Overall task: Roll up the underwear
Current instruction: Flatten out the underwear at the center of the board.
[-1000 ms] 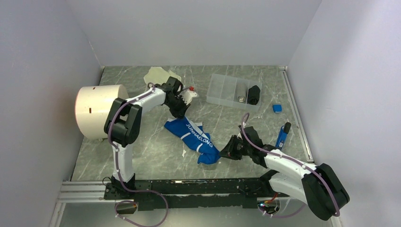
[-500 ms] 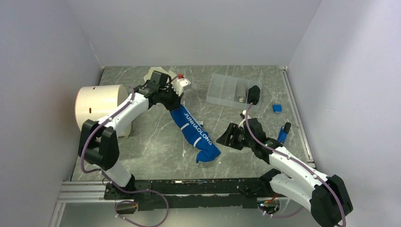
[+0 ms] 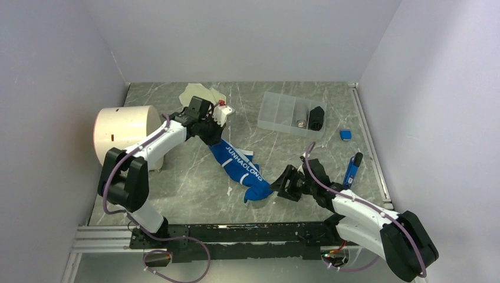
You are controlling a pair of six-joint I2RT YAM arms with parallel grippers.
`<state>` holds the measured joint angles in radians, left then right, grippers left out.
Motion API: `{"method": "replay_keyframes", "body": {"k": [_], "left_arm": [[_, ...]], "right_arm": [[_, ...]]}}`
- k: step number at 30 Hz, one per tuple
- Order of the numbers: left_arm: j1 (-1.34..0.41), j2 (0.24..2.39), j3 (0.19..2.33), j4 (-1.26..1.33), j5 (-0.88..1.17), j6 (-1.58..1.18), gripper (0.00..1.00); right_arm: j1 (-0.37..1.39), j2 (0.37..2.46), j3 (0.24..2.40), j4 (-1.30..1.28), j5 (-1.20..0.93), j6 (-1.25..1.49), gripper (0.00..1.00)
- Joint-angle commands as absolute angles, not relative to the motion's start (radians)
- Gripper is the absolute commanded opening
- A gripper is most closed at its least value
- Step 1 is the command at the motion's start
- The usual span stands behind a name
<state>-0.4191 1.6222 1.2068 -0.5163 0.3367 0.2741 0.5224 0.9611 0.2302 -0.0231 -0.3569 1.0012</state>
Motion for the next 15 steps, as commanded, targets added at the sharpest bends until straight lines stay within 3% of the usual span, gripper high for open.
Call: {"method": "replay_keyframes", "body": {"k": [1,15], "left_arm": [[-0.417,1.612,1.199,-0.48,0.323,0.246,0.05],[-0.418,1.65,1.213,-0.511,0.276,0.222,0.05]], "right_arm": [[0.522,0.966,0.169,0.137,-0.33,1.138,0.61],[0.556,1.002,0.093,0.247,-0.282,1.282,0.62]]}}
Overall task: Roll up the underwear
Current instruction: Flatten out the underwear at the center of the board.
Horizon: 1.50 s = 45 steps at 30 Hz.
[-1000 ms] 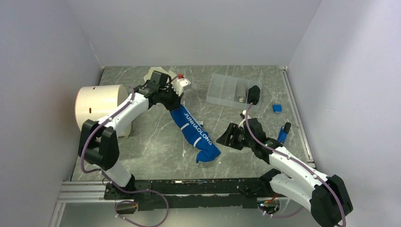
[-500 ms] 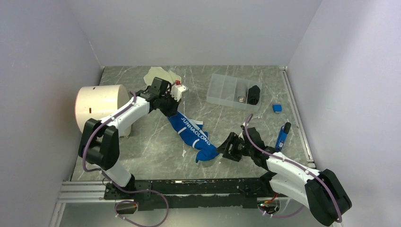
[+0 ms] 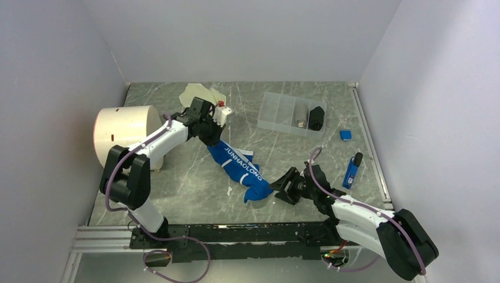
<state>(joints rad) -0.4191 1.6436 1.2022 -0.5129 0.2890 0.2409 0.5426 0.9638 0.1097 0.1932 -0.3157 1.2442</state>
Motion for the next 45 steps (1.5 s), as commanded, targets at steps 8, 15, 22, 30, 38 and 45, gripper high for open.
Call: {"method": "replay_keyframes", "body": {"k": [8,15,22,30,38,45], "left_arm": [[-0.422,1.649,1.203,-0.506,0.264,0.207,0.05],[-0.425,1.629,1.183,-0.491,0.265,0.189,0.05],[-0.425,1.504,1.14,-0.422,0.256,0.113,0.05],[-0.425,1.209,1.194,-0.449,0.252,-0.03,0.05],[-0.425,1.0,1.355,-0.72,0.322,-0.065,0.05],[-0.425,1.021,1.484,-1.085,0.303,-0.086,0.05]], "right_arm": [[0.578,1.184,0.133,0.333,-0.246,1.248,0.53],[0.572,1.157,0.136,0.48,-0.21,1.136,0.15],[0.568,0.97,0.31,0.259,-0.201,0.825,0.0],[0.568,0.752,0.642,-0.151,-0.144,0.483,0.0],[0.568,0.605,0.922,-0.298,-0.434,0.448,0.0],[0.568,0.622,1.03,-0.535,-0.578,0.472,0.0]]}}
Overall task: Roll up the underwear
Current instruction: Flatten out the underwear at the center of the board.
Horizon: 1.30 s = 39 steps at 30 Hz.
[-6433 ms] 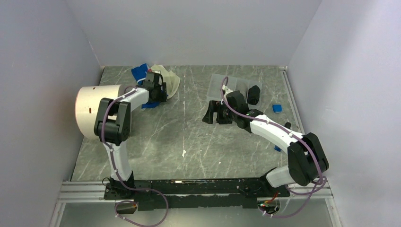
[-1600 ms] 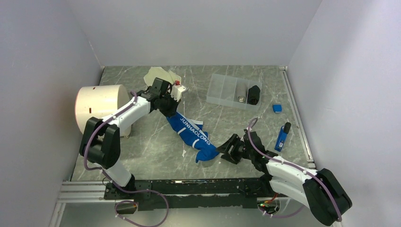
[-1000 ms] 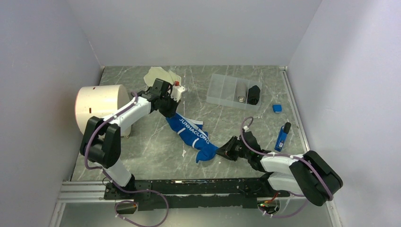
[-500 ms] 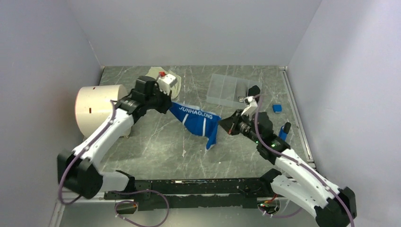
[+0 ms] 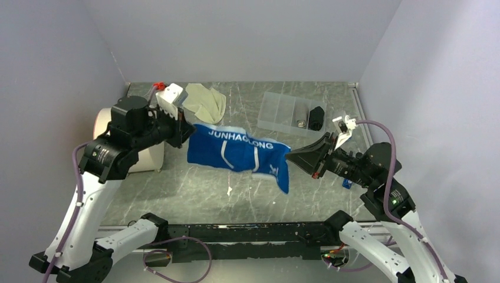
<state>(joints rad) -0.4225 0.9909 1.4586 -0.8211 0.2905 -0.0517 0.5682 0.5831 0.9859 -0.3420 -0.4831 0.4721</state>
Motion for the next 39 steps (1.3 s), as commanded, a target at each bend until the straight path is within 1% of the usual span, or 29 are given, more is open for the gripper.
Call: {"method": "replay_keyframes", "body": {"k": [1,3,6,9,12,15,17,21,23,24,25,26,27,28,29,30,31,33,36,39], "left_arm": [[-0.425,1.028,1.47,-1.091,0.313,-0.088,0.05],[-0.425,1.049,1.409,-1.04,0.316,-0.105,0.05],[-0.425,1.127,1.294,-0.896,0.337,-0.139,0.05],[-0.424,1.241,1.189,-0.725,0.273,-0.18,0.05],[-0.425,1.394,1.117,-0.569,0.24,-0.188,0.05],[-0.425,1.542,1.115,-0.457,0.199,-0.17,0.05],[-0.425,1.61,1.132,-0.412,0.137,-0.157,0.05],[-0.423,1.66,1.154,-0.343,0.021,-0.135,0.05],[-0.423,1.681,1.162,-0.333,0.002,-0.12,0.06],[-0.423,1.699,1.169,-0.342,0.002,-0.112,0.11],[-0.423,1.716,1.177,-0.353,-0.049,-0.111,0.21],[-0.423,1.729,1.179,-0.357,-0.087,-0.115,0.31],[-0.422,1.732,1.168,-0.35,-0.124,-0.119,0.43],[-0.422,1.725,1.159,-0.346,-0.177,-0.131,0.59],[-0.422,1.711,1.151,-0.344,-0.229,-0.153,0.65],[-0.42,1.689,1.138,-0.339,-0.266,-0.179,0.71],[-0.419,1.663,1.127,-0.332,-0.279,-0.195,0.75],[-0.419,1.612,1.1,-0.334,-0.264,-0.214,0.84],[-0.419,1.524,1.036,-0.369,-0.213,-0.247,0.88],[-0.419,1.438,0.919,-0.346,-0.101,-0.297,0.88]], "right_arm": [[0.568,0.639,1.035,-0.577,-0.571,0.474,0.0],[0.568,0.698,1.028,-0.635,-0.508,0.476,0.0],[0.567,0.801,0.952,-0.627,-0.368,0.478,0.0],[0.556,0.951,0.86,-0.508,-0.245,0.48,0.0],[0.52,1.157,0.83,-0.38,-0.173,0.464,0.0],[0.459,1.334,0.84,-0.245,-0.21,0.429,0.0],[0.425,1.409,0.882,-0.227,-0.231,0.401,0.0],[0.398,1.495,0.918,-0.193,-0.167,0.362,0.0],[0.387,1.545,0.945,-0.216,-0.144,0.342,0.05],[0.381,1.57,0.96,-0.227,-0.142,0.331,0.1],[0.377,1.59,0.982,-0.242,-0.125,0.321,0.16],[0.373,1.597,0.995,-0.253,-0.101,0.309,0.27],[0.367,1.595,1.01,-0.265,-0.081,0.293,0.39],[0.361,1.579,1.023,-0.277,-0.055,0.287,0.45],[0.357,1.555,1.028,-0.286,-0.022,0.3,0.5],[0.354,1.521,1.023,-0.287,-0.005,0.318,0.6],[0.352,1.485,1.009,-0.287,-0.004,0.342,0.65],[0.351,1.412,0.957,-0.287,-0.068,0.391,0.66],[0.351,1.31,0.823,-0.275,-0.22,0.451,0.66],[0.351,1.247,0.686,-0.292,-0.282,0.506,0.66]]}}
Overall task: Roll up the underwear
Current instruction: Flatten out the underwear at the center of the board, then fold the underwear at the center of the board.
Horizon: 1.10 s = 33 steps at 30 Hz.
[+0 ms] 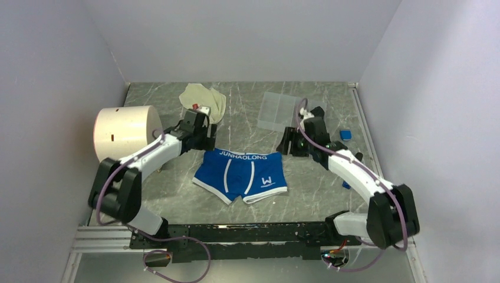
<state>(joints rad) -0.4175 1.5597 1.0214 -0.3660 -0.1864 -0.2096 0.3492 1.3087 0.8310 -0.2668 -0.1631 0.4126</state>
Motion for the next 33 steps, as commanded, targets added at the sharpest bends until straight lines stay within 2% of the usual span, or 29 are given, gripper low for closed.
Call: {"method": "replay_keyframes", "body": {"k": [1,3,7,12,19,22,24,26,27,28,30,31,33], "left_arm": [[-0.42,1.408,0.877,-0.337,-0.094,-0.324,0.88],[-0.423,1.331,0.783,-0.324,-0.137,-0.41,0.87],[-0.429,1.164,0.6,-0.243,-0.117,-0.506,0.93],[-0.431,1.081,0.519,-0.286,-0.128,-0.562,0.92],[-0.43,1.008,0.494,-0.331,-0.145,-0.597,0.88],[-0.43,0.986,0.49,-0.352,-0.148,-0.606,0.88],[-0.431,0.973,0.486,-0.362,-0.152,-0.609,0.88],[-0.43,0.965,0.481,-0.372,-0.161,-0.611,0.89],[-0.431,0.963,0.477,-0.37,-0.164,-0.61,0.89],[-0.43,0.964,0.471,-0.361,-0.164,-0.606,0.89],[-0.43,0.976,0.474,-0.353,-0.15,-0.602,0.87],[-0.43,0.985,0.476,-0.351,-0.139,-0.6,0.85],[-0.43,1.0,0.47,-0.325,-0.094,-0.596,0.81]], "right_arm": [[0.351,1.237,0.649,-0.301,-0.294,0.521,0.66],[0.353,1.215,0.585,-0.314,-0.318,0.548,0.66],[0.353,1.163,0.482,-0.308,-0.348,0.592,0.66],[0.353,1.149,0.43,-0.287,-0.388,0.621,0.61],[0.353,1.153,0.451,-0.329,-0.376,0.614,0.1],[0.353,1.123,0.463,-0.415,-0.308,0.619,0.05],[0.353,1.088,0.462,-0.466,-0.278,0.632,0.05],[0.353,1.042,0.449,-0.486,-0.267,0.682,0.13],[0.353,1.017,0.456,-0.498,-0.236,0.701,0.18],[0.353,0.993,0.464,-0.495,-0.217,0.715,0.29],[0.352,0.956,0.494,-0.471,-0.185,0.721,0.55],[0.353,0.951,0.525,-0.464,-0.17,0.709,0.59],[0.353,0.969,0.599,-0.455,-0.157,0.677,0.62]]}}
